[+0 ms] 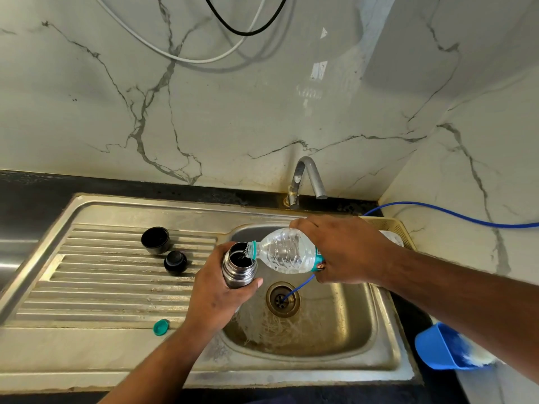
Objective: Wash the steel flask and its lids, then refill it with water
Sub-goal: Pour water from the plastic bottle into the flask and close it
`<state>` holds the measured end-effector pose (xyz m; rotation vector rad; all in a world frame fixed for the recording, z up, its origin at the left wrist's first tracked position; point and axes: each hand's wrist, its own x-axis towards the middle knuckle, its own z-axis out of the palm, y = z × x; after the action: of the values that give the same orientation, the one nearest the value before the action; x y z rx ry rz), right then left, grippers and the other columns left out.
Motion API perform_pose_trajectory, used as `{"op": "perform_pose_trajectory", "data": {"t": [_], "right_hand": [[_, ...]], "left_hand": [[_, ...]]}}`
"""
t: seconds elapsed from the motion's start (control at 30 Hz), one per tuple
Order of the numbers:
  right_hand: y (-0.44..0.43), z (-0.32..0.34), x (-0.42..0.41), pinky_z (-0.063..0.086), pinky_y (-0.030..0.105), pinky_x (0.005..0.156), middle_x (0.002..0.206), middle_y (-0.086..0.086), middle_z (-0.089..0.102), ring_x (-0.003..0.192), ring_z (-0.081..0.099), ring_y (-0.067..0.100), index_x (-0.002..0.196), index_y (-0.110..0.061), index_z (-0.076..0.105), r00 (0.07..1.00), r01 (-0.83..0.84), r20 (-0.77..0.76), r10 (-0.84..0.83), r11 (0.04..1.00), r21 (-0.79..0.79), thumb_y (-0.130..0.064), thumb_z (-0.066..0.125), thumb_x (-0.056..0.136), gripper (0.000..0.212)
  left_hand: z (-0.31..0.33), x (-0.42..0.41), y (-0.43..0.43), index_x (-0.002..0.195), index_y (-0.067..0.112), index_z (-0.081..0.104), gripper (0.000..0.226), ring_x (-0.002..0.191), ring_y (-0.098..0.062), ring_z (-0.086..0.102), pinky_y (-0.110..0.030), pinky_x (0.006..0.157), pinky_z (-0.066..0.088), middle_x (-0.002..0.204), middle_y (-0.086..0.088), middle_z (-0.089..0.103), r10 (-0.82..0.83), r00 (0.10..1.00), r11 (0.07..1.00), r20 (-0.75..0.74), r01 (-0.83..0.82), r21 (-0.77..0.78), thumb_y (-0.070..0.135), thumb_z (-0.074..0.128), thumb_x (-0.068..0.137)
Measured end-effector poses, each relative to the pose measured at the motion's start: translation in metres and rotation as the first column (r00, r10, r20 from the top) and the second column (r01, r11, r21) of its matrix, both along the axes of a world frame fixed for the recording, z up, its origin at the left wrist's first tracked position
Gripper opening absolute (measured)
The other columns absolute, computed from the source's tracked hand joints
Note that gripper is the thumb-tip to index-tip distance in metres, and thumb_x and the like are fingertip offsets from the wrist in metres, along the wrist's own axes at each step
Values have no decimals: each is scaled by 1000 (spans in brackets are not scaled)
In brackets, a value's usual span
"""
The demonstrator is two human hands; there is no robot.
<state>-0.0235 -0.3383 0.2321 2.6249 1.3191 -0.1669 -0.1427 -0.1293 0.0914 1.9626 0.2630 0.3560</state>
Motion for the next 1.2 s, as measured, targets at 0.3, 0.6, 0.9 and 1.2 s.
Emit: {"op": "perform_pose_trajectory", "data": {"t": [0.3,0.6,0.9,1.2], "right_hand": [[0,1,-3,53,40,99,150,-4,47,129,50,16,157,-29,20,1000,-6,6,6,1000,-5,-53,79,78,101],[2,4,-6,52,37,100,151,-5,46,131,49,15,157,-29,19,1000,-3,3,3,1000,-3,-53,78,80,100],[2,3,-5,52,37,100,151,-5,46,130,49,15,157,-29,20,1000,-8,0,8,1000,11,-52,78,80,100],[4,3,-3,53,38,98,151,-6,46,130,49,15,157,-30,19,1000,-20,20,20,1000,2,-52,79,78,101]], "left_hand": [[1,-2,-1,126,40,49,77,96,10,64,-4,74,50,107,22,66,4,1000,1000,-10,-4,-15,31,96,65],[1,-2,-1,126,40,49,78,97,10,64,-6,74,50,108,23,66,12,1000,1000,-16,-12,-9,33,96,65],[-1,-3,1,125,37,52,75,97,6,65,-8,76,51,107,20,68,17,1000,1000,-3,-17,-10,31,96,65],[-1,-3,3,124,39,52,74,96,5,66,-9,77,51,107,21,68,21,1000,1000,3,-21,2,32,96,65]]}}
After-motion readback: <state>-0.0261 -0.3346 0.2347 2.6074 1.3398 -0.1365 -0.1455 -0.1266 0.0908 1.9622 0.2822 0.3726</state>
